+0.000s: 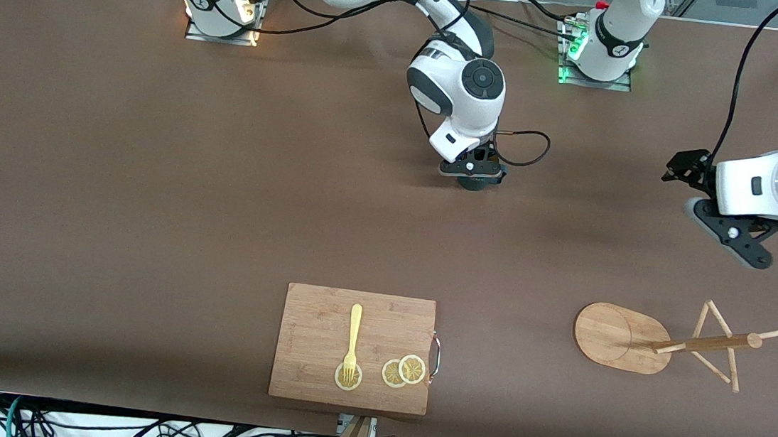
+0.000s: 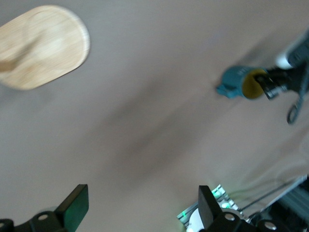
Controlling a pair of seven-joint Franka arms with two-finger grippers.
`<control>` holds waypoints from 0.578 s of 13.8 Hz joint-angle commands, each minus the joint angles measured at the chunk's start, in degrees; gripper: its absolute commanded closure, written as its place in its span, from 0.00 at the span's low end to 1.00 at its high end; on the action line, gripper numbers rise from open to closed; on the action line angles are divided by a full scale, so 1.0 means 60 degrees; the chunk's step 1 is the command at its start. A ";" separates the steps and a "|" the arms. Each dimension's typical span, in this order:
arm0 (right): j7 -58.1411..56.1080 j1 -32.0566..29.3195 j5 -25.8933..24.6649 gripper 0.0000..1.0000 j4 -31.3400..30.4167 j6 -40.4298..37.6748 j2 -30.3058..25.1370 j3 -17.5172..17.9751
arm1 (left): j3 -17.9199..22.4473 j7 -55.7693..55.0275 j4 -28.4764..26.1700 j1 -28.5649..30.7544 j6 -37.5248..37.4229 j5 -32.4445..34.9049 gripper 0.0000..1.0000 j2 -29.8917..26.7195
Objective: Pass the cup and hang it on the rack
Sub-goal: 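Lift the teal mug with the right gripper toward the table middle, then set the mug down with the right gripper while the left gripper approaches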
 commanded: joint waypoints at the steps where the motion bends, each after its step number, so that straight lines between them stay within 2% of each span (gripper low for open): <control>1: 0.0191 0.0102 0.0025 0.62 0.0331 -0.0087 0.0107 -0.0079 | 0.0009 0.2163 -0.0428 0.0084 0.0013 -0.0631 0.00 -0.0144; 3: 0.0162 0.0088 0.0039 0.60 0.0317 -0.0291 -0.0111 -0.0065 | 0.0009 0.3408 -0.0823 0.0084 0.0071 -0.0954 0.00 -0.0144; 6: 0.0089 -0.0146 0.0068 0.49 0.0331 -0.1125 -0.0739 -0.0050 | 0.0009 0.5910 -0.2007 0.0099 0.1282 -0.1656 0.00 -0.0202; 7: 0.0074 -0.0350 0.0214 0.43 0.0331 -0.1345 -0.1076 -0.0021 | 0.0009 0.6557 -0.2461 0.0099 0.1780 -0.1847 0.00 -0.0261; 8: 0.0002 -0.0511 0.0462 0.24 0.0331 -0.1666 -0.1384 -0.0035 | -0.0006 0.7129 -0.2901 0.0099 0.2307 -0.1980 0.00 -0.0319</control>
